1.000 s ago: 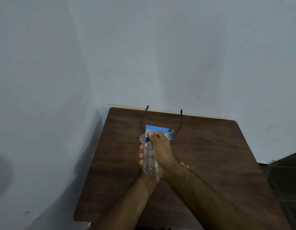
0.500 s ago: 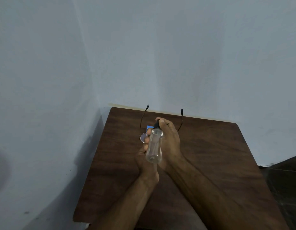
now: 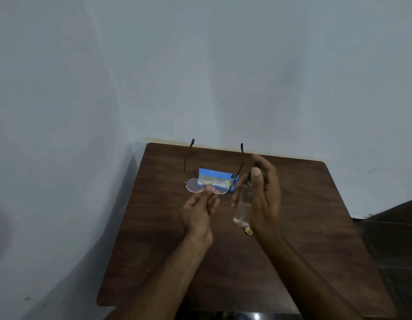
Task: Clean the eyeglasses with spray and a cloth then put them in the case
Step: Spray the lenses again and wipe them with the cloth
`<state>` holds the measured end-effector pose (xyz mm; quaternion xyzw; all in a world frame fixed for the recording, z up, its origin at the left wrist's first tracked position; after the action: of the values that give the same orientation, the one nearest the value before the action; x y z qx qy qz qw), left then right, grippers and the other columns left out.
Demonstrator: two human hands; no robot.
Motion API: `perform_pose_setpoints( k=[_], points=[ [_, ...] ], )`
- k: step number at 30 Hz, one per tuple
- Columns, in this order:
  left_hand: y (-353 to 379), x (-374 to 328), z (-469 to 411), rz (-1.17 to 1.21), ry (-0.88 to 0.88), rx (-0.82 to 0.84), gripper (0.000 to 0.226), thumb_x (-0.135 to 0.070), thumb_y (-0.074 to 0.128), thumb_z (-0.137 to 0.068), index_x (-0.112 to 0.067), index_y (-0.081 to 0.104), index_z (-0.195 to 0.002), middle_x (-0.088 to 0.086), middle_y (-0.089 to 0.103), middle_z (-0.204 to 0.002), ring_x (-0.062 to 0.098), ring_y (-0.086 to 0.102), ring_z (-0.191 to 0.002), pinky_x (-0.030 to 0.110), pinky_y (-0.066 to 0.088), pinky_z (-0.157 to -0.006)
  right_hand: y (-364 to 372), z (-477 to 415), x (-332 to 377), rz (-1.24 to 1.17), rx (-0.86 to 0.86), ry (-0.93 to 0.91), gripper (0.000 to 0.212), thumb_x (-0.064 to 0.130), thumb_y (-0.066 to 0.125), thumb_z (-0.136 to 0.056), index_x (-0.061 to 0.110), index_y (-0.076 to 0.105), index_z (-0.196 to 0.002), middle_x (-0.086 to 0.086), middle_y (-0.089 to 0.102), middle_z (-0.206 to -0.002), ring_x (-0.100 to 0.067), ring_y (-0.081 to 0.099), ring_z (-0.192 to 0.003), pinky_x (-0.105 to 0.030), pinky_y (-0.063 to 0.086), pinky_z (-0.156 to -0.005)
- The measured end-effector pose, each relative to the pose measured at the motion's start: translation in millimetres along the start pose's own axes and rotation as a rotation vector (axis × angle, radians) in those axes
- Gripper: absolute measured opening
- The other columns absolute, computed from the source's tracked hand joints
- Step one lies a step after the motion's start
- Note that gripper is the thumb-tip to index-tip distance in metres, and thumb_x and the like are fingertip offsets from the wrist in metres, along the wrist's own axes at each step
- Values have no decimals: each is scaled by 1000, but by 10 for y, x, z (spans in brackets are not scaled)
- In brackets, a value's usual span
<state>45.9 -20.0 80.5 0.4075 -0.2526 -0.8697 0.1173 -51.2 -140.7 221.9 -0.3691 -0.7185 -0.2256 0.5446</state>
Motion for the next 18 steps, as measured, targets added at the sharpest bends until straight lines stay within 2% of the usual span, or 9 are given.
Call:
perform_pose_setpoints(
  k=[2, 3, 5, 7, 10, 14, 18],
  points=[
    [-11, 13, 0, 17, -12, -1, 13, -12, 79, -92, -6, 79, -103, 11, 81, -97, 14, 77, -85, 26, 64, -80, -315, 10, -208, 126, -106, 25, 30, 32, 48, -112, 22, 56, -140, -7, 66, -88, -36, 67, -71, -47, 58, -62],
    [6, -7, 13, 16, -9, 2, 14, -11, 79, -92, -5, 79, -104, 11, 82, -96, 13, 78, -86, 26, 64, -81, -514, 30, -328, 179, -157, 33, 27, 31, 49, -112, 20, 58, -135, -4, 68, -87, -29, 69, -75, -47, 59, -66],
    [23, -1, 32, 6, -20, 15, 14, -11, 78, -92, -6, 79, -105, 10, 82, -96, 13, 78, -87, 26, 64, -82, -849, 30, -705, 332, -214, 73, 19, 30, 52, -111, 19, 58, -126, -3, 70, -93, -21, 70, -86, -52, 59, -79],
    [29, 11, 51, -3, -40, 18, 13, -12, 78, -92, -7, 79, -104, 11, 82, -97, 14, 78, -88, 28, 63, -86, -1053, 25, -1090, 416, -212, 172, 15, 30, 56, -109, 22, 57, -120, -1, 70, -98, -15, 68, -89, -57, 58, -85],
    [36, 41, 69, -32, -57, 16, 8, -11, 76, -94, -9, 79, -101, 7, 81, -96, 13, 76, -89, 28, 62, -87, -1283, 42, -1561, 524, -194, 287, 12, 29, 57, -108, 21, 53, -117, 3, 66, -91, -17, 66, -78, -55, 59, -76],
    [-1, 111, 38, -69, -70, 7, 5, -11, 76, -93, -15, 80, -95, 2, 82, -93, 9, 76, -85, 24, 63, -81, -1398, 49, -1950, 570, -134, 362, 8, 23, 56, -108, 21, 51, -114, 0, 67, -100, -26, 68, -90, -37, 48, -72],
    [-1, 150, 49, -94, -90, -1, 7, -13, 76, -94, -18, 80, -92, 0, 82, -95, 9, 76, -88, 28, 62, -84, -1443, 104, -2233, 538, -138, 446, 8, 17, 57, -107, 17, 52, -113, -3, 66, -102, -27, 66, -92, -46, 53, -82]
  ],
)
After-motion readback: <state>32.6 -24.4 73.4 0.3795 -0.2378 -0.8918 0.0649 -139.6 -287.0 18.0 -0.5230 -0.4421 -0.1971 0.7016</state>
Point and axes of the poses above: each hand's wrist, its own z-axis away from the middle knuckle, its own y-axis out of the palm, x = y × z, the point moved 9 cm from there along -z, towards the middle knuckle
